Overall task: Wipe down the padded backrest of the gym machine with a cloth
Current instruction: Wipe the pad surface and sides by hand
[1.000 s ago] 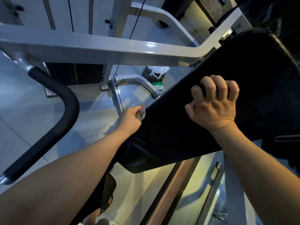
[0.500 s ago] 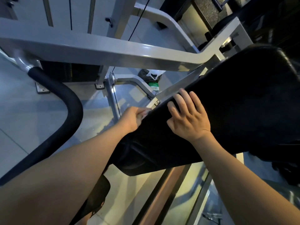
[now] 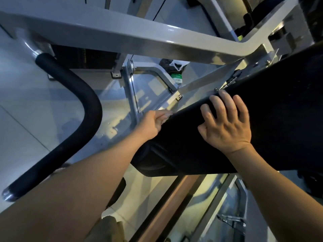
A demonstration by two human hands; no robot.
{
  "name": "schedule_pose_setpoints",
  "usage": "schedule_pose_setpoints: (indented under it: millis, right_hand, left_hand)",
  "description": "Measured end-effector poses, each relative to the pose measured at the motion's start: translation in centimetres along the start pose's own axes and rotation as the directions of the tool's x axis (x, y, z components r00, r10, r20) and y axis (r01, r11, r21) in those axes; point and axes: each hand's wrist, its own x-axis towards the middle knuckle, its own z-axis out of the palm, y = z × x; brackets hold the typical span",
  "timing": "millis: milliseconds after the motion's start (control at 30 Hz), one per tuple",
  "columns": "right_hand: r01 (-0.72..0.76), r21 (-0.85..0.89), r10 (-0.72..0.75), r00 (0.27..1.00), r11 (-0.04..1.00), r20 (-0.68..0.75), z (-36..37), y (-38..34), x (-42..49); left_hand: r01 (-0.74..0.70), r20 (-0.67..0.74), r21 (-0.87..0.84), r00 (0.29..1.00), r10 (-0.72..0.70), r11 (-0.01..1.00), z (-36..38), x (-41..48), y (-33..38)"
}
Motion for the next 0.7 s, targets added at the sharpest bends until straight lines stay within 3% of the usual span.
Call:
schedule_pose_setpoints:
  millis: [100,167,267,467,533,633,700]
  right_hand:
    - [-0.006,-0.012,0.006,1.0,1.0,-0.004,0.0,0.0,0.0]
    - [-0.011,-0.016,0.011,1.0,1.0,0.002,-0.1,0.2,0.0]
    - [-0.019,-0.015,0.02,1.0,1.0,0.005,0.1,0.1,0.0]
    - [0.005,-0.033,-0.004,0.999,0.999,0.035,-0.1,0.5,-0.1]
    - [0.0,-0.03,0.001,0.999,1.0,0.043,-0.1,0.4,0.0]
    - [0.005,-0.025,-0.003,0.999,1.0,0.052,0.0,0.2,0.1]
    - [0.002,-0.031,0.0,0.999,1.0,0.05,-0.1,0.2,0.2]
  left_hand:
    - [0.309,-0.046,0.063,0.951,-0.307,0.949,-1.2,-0.2,-4.3]
    - [0.408,-0.057,0.157,0.913,-0.404,0.899,-1.4,-0.3,-5.0]
    - [0.372,-0.119,0.202,0.928,-0.354,0.906,-1.2,-0.9,-2.8]
    - [0.033,-0.029,0.059,0.999,-0.032,0.998,-0.5,-3.8,1.2]
    - [0.139,-0.042,0.091,0.99,-0.135,0.986,-1.4,-4.5,-1.2]
    - [0.432,-0.142,0.121,0.899,-0.415,0.894,-3.1,-4.8,-4.4]
    - [0.485,-0.183,0.094,0.867,-0.464,0.869,-3.2,-4.2,-4.7]
